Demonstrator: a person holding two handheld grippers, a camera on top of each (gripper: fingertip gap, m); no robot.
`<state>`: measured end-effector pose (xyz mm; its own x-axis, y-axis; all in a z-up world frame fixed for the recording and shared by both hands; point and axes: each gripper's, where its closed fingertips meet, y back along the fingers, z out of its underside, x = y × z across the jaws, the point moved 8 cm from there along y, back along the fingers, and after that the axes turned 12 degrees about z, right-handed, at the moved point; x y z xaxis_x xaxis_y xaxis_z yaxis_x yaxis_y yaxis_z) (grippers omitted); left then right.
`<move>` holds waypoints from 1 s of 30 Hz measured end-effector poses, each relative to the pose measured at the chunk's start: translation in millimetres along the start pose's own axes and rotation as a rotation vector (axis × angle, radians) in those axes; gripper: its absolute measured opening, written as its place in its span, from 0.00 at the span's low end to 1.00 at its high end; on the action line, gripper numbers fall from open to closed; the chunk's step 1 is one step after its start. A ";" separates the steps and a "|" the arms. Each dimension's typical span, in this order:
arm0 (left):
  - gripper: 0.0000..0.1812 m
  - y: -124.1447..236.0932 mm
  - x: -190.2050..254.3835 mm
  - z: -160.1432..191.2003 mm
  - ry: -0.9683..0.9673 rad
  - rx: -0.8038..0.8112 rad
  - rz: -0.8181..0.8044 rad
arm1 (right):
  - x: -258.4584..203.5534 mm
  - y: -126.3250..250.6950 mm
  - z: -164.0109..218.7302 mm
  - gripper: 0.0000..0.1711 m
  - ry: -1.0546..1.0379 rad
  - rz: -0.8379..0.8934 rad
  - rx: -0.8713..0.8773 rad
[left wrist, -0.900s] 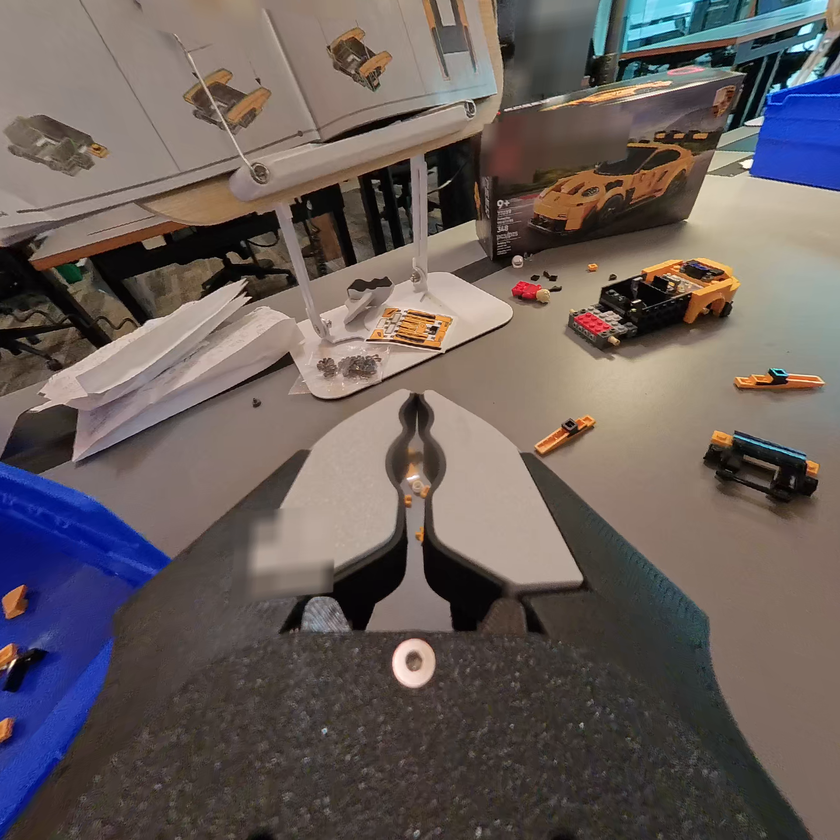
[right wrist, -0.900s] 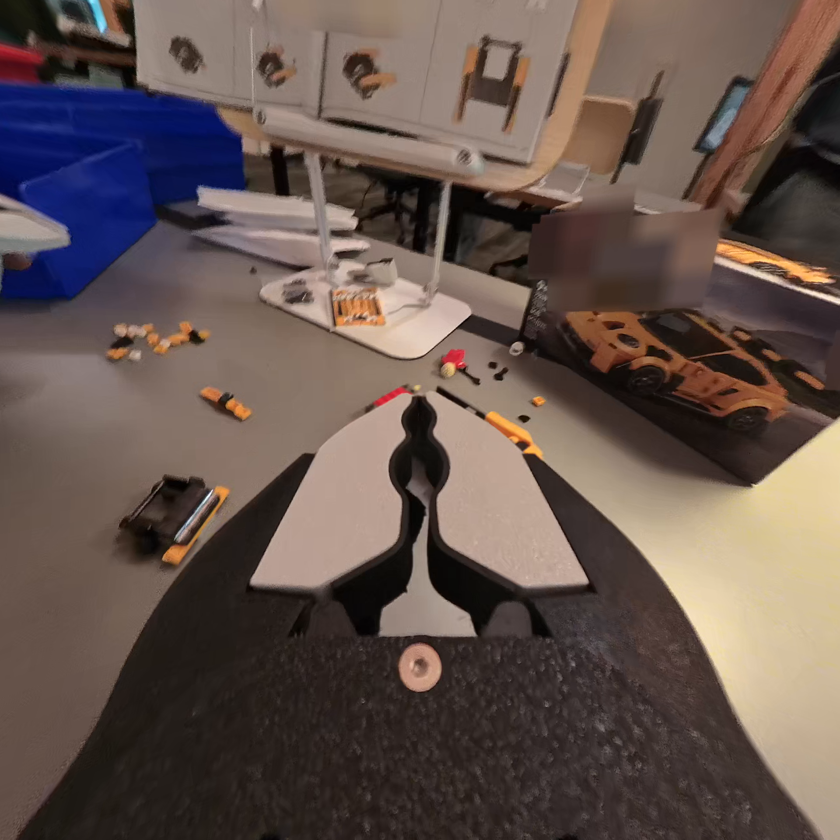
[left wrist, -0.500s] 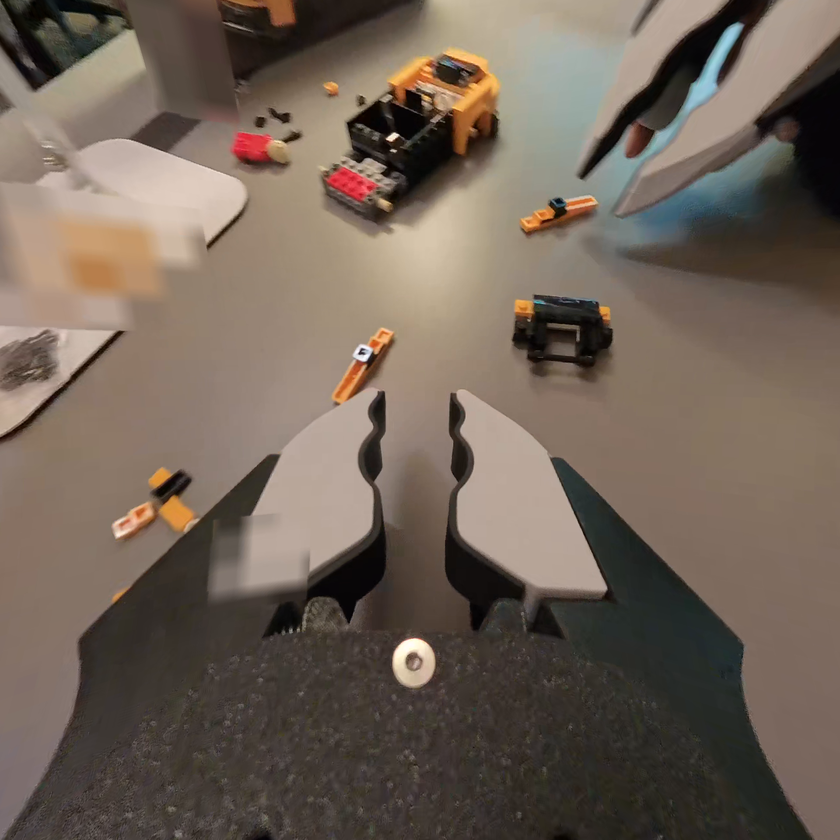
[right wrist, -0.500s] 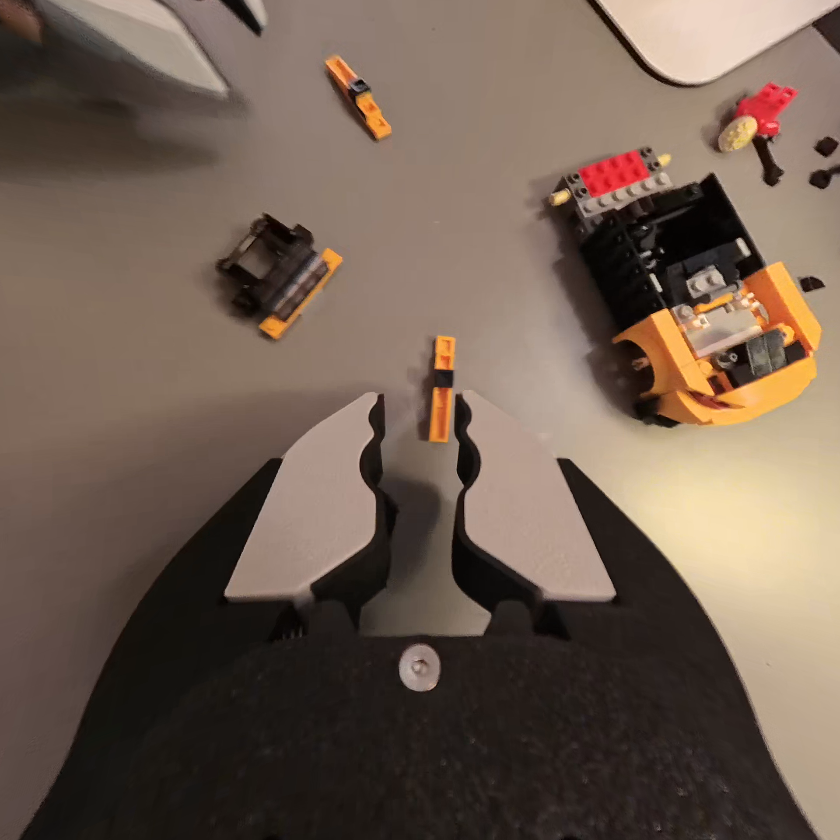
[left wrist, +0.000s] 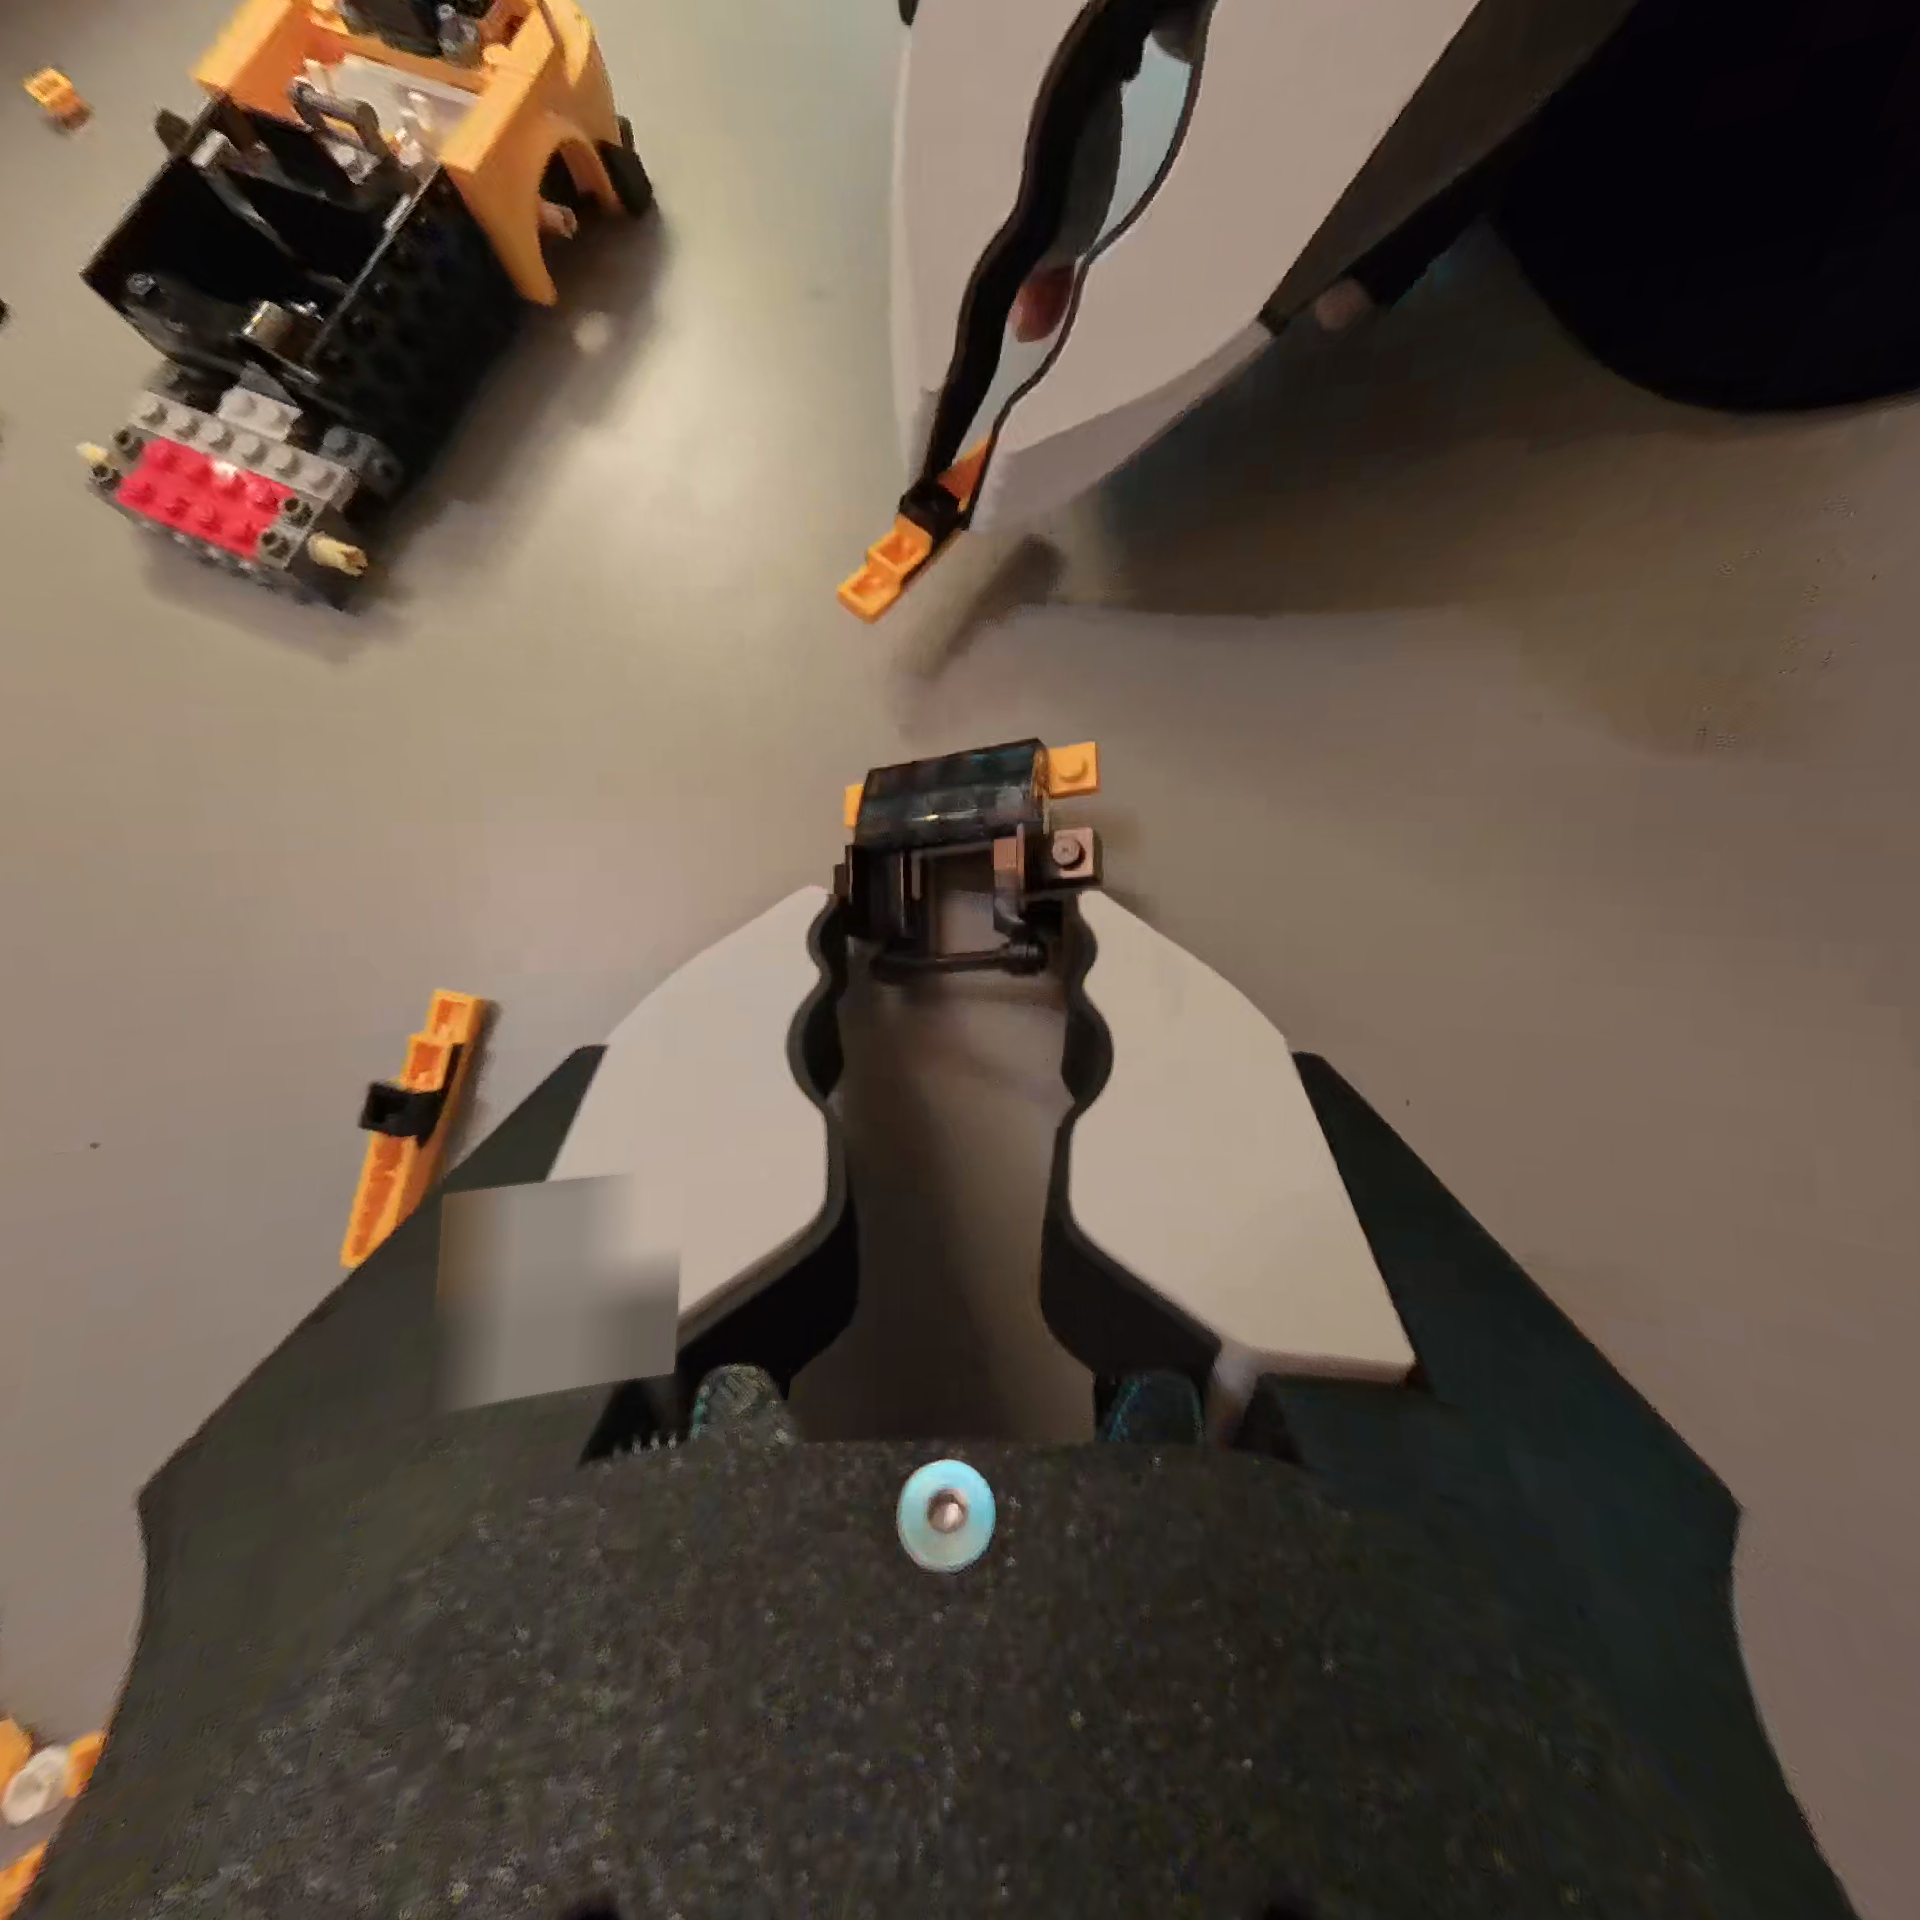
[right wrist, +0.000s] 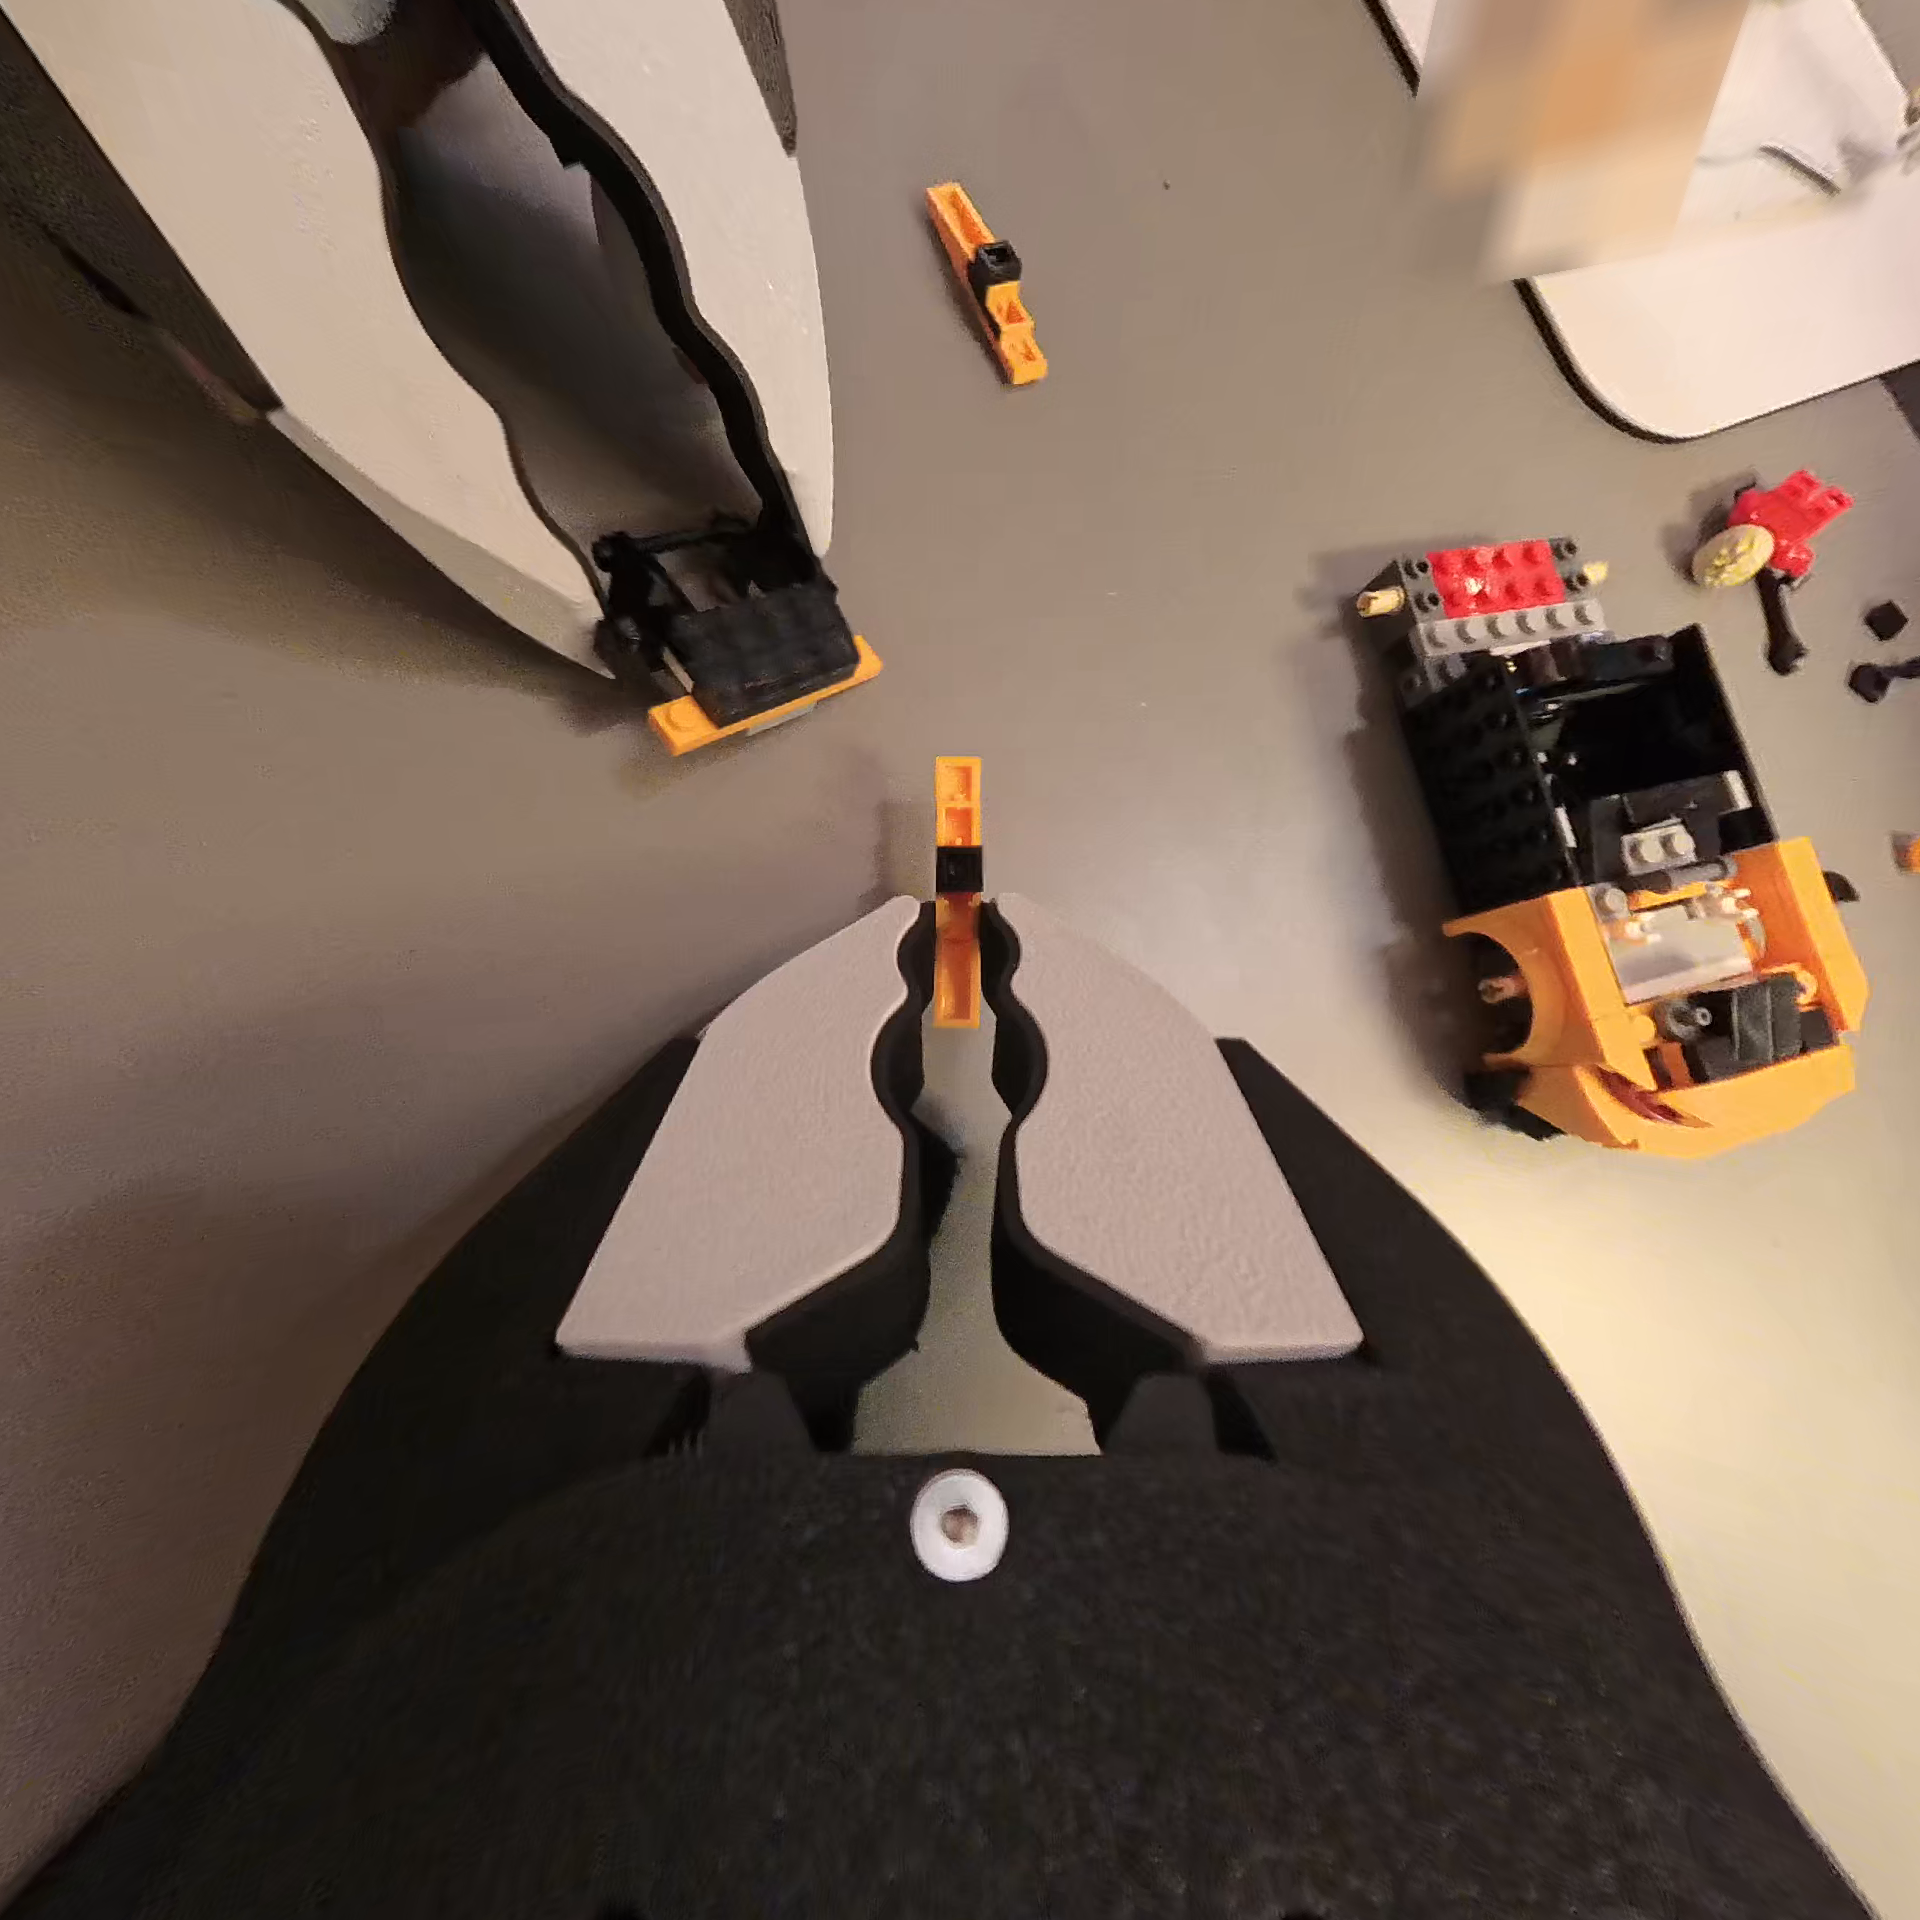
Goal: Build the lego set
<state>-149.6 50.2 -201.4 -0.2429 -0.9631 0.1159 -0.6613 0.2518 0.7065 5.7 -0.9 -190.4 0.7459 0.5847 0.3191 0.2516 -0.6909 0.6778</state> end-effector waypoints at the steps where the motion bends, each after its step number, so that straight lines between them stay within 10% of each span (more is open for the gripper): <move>1: 0.21 0.2 2.0 -0.4 0.021 -0.017 -0.023 | -0.4 0.6 0.5 0.05 0.000 -0.001 0.004; 14: 0.18 31.5 41.0 -3.5 0.130 -0.096 0.115 | -6.7 3.9 0.9 0.05 0.015 -0.065 0.020; 22: 0.32 2.8 18.1 8.9 -0.042 -0.001 0.216 | -9.7 4.4 -0.5 0.05 0.013 -0.089 0.040; 30: 0.23 1.3 31.4 3.0 -0.030 -0.115 0.028 | -11.9 4.2 -1.7 0.05 0.015 -0.087 0.053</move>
<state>-160.2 20.5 -198.9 -0.2826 -0.9520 0.1172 -0.5688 0.2647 0.7787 -3.2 -10.0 -190.2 0.7102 0.6499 0.2706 0.3476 -0.6580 0.6679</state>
